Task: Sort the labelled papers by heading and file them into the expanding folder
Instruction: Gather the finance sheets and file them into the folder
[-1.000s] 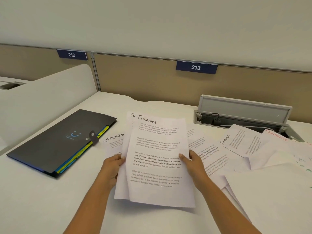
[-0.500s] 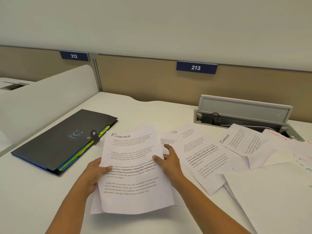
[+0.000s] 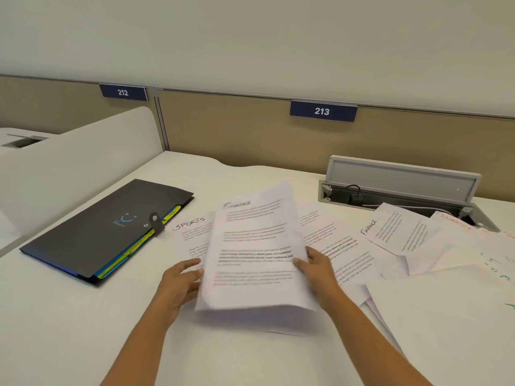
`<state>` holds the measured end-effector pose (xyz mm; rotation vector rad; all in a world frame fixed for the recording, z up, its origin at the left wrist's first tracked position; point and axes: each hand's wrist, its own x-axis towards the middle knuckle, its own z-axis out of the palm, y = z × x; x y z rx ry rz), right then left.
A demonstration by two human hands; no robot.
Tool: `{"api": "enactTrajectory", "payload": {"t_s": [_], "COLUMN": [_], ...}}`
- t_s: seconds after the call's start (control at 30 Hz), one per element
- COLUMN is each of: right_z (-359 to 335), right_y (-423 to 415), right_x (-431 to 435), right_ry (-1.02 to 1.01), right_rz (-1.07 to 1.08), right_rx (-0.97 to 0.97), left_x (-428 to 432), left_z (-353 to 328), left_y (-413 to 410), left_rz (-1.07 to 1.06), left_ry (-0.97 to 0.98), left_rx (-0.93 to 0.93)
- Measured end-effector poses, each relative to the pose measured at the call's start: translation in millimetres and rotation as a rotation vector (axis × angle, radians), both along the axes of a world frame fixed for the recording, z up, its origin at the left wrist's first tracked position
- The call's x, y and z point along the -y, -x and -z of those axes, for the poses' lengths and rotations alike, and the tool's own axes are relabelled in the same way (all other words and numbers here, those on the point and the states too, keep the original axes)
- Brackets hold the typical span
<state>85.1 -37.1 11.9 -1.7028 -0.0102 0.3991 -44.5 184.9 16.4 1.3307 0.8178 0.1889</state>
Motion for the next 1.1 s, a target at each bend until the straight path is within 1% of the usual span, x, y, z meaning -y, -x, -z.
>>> {"api": "enactTrajectory", "payload": {"t_s": [0.13, 0.23, 0.37, 0.5, 0.67, 0.83, 0.93, 1.03, 1.1], "right_z": [3.1, 4.7, 5.9, 3.6, -5.7, -7.0, -8.1, -9.9, -9.7], "right_y": [-20.9, -24.2, -16.0, -6.2, -0.4, -2.9, -4.8, -6.9, -9.7], "right_x": [44.2, 68.9, 82.4, 78.9, 86.6, 111.9, 122.3, 128.4, 128.2], "right_ry": [-0.06, -0.062, -0.063, -0.049, -0.044, -0.085, -0.112, -0.107, -0.123], "right_rz": [0.207, 0.265, 0.275, 0.247, 0.272, 0.336, 0.349, 0.269, 0.206], "right_rx": [-0.022, -0.009, 0.032, 0.115, 0.151, 0.123, 0.097, 0.061, 0.031], "left_x": [17.9, 32.5, 56.1, 72.3, 81.9, 82.3, 77.7, 78.3, 84.3], "left_z": [5.1, 4.7, -1.7, -2.5, 0.2, -1.6, -4.7, -10.2, -16.3], "left_y": [-9.5, -16.6, -29.8, -43.3, -54.5, -53.4, -52.0, -59.3, -65.8], "left_rz": [0.007, 0.043, 0.182, 0.301, 0.272, 0.354, 0.364, 0.304, 0.302], "left_ry": [0.03, 0.042, 0.043, 0.0, -0.002, 0.12, 0.146, 0.112, 0.147], "left_rx": [0.029, 0.037, 0.0, -0.039, -0.052, -0.016, -0.006, 0.016, 0.026]}}
